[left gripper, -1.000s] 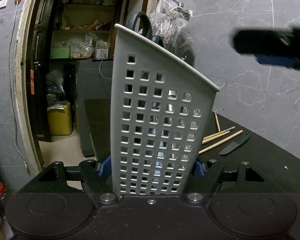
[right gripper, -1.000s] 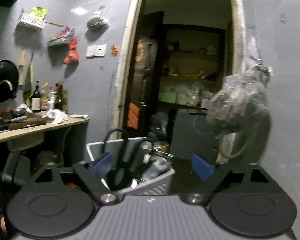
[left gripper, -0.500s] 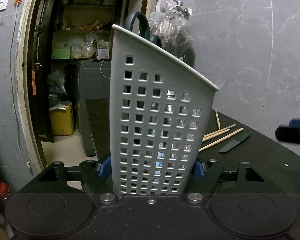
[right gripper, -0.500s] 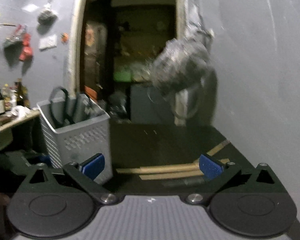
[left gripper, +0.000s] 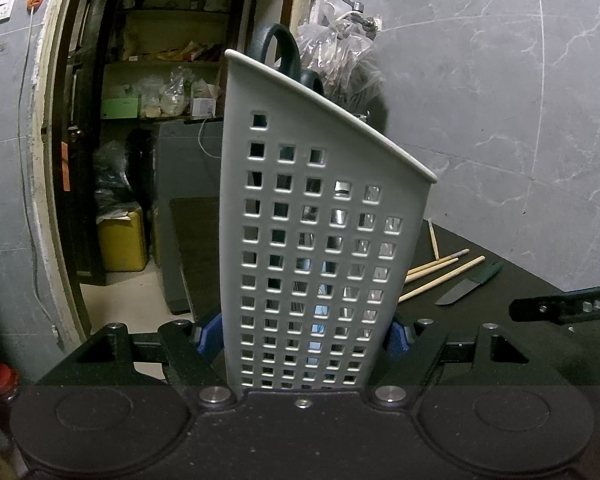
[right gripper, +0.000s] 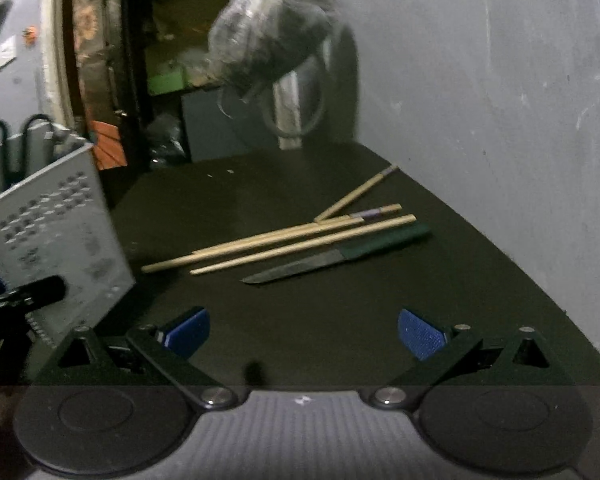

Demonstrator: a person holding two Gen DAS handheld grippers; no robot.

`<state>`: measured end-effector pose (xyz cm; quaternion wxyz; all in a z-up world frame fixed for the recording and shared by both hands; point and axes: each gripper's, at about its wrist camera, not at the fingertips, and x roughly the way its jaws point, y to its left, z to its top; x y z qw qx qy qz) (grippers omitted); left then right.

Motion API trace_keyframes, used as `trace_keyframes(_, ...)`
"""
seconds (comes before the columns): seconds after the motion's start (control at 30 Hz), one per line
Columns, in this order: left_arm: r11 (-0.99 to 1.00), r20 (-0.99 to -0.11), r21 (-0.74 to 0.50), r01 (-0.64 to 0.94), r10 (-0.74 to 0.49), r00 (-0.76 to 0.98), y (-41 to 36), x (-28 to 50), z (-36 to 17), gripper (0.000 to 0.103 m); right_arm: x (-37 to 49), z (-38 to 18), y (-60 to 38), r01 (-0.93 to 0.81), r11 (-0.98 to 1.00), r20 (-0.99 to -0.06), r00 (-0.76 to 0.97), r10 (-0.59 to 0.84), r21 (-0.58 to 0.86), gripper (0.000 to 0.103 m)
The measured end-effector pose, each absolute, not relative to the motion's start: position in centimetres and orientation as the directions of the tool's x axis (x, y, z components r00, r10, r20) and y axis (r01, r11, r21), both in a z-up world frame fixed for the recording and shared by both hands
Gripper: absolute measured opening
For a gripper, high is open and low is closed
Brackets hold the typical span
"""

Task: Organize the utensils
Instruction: 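Move the right tool away from the basket down to the knife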

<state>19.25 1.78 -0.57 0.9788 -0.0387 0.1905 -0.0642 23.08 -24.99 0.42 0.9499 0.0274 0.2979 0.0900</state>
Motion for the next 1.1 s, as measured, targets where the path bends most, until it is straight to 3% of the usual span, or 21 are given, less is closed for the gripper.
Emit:
trace_keyframes(0.47, 0.987, -0.363, -0.109, 0.117, -0.149, 0.92, 2.1, 19.2, -0.8, 0.077, 32.0, -1.0, -25.5, -0.037, 0.998, -0.611, 0.792, 0.001, -0.047, 0.103)
trace_keyframes(0.97, 0.987, -0.363, -0.106, 0.117, -0.148, 0.92, 2.1, 19.2, -0.8, 0.077, 38.3, -2.4, -27.4, 0.15, 0.989, -0.641, 0.758, -0.12, -0.008, 0.102)
trace_keyframes(1.1, 0.987, -0.363, -0.106, 0.117, -0.148, 0.92, 2.1, 19.2, -0.8, 0.078, 38.4, -2.8, -27.9, 0.162, 0.987, -0.646, 0.756, -0.11, 0.022, 0.096)
